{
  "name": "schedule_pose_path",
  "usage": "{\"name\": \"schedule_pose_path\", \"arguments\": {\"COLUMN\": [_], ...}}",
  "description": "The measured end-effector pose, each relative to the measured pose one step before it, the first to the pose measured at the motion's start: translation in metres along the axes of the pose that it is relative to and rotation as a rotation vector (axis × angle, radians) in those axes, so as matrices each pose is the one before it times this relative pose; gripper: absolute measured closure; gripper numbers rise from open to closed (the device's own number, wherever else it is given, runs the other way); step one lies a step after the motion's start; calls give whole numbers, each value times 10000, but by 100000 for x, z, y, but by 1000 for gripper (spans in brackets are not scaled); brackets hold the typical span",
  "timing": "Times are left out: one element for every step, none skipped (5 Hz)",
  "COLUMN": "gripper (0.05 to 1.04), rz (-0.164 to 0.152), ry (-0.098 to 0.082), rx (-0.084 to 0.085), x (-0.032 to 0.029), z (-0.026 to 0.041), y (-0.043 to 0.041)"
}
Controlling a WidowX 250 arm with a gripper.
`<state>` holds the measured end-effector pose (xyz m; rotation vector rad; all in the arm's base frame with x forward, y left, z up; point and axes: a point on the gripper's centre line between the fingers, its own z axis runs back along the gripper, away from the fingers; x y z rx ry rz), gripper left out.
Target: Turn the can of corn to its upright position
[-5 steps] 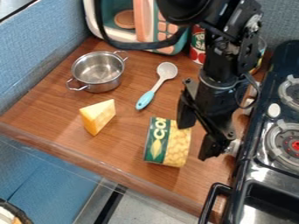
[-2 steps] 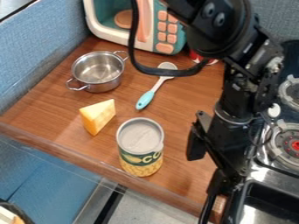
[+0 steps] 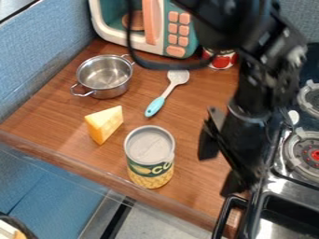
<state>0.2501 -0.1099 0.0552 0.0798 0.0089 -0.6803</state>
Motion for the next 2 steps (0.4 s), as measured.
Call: {"name": "schedule_pose_path", "arguments": {"gripper": [85,85], "rz": [363,768], "ry": [-361,220], "rx": [52,-254], "x": [-489,-719], "z": [1699,113], "y": [576,594]}}
